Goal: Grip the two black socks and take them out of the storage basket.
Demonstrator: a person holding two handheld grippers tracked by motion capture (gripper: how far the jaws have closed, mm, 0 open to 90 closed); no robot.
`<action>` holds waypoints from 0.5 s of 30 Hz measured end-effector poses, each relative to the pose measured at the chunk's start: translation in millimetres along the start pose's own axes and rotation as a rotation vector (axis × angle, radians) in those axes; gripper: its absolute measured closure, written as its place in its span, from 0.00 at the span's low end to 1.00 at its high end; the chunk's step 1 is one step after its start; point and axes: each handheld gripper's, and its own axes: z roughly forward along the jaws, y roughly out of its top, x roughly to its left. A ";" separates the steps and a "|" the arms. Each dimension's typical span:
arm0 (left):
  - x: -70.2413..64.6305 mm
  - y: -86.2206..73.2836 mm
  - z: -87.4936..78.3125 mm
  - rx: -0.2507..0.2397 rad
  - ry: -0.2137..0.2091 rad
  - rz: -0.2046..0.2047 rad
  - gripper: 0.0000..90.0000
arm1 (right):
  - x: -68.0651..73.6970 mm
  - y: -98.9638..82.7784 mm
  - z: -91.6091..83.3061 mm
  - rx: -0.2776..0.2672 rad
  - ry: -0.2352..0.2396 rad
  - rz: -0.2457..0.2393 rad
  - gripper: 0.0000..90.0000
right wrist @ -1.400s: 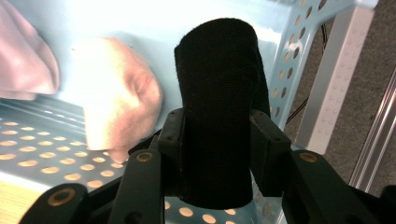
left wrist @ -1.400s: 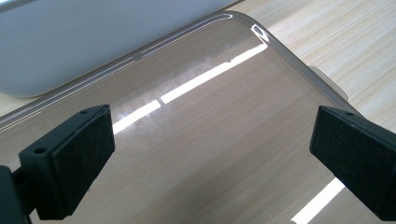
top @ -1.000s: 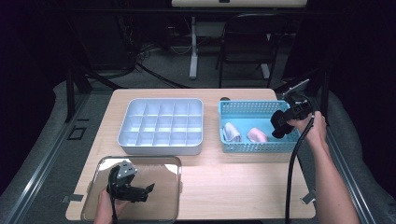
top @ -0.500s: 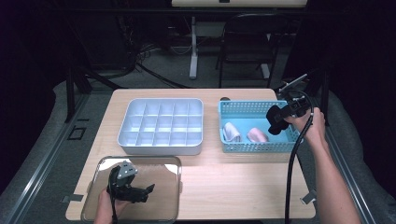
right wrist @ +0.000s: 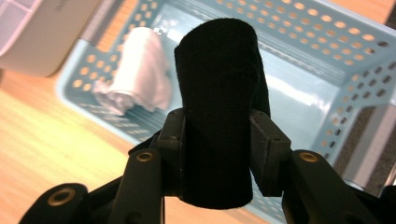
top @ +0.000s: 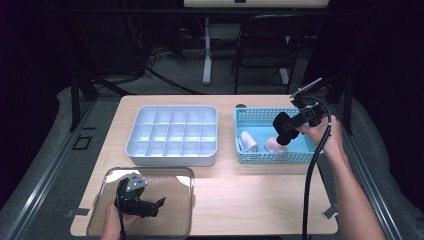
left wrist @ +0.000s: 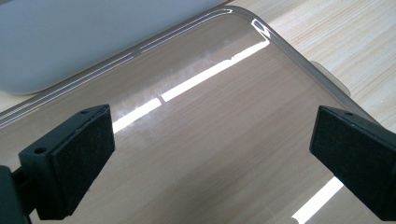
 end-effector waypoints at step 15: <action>-2.1 -0.2 -2.5 0.004 0.006 0.011 0.00 | 58.6 -3.8 -13.1 -0.063 0.067 -0.138 0.68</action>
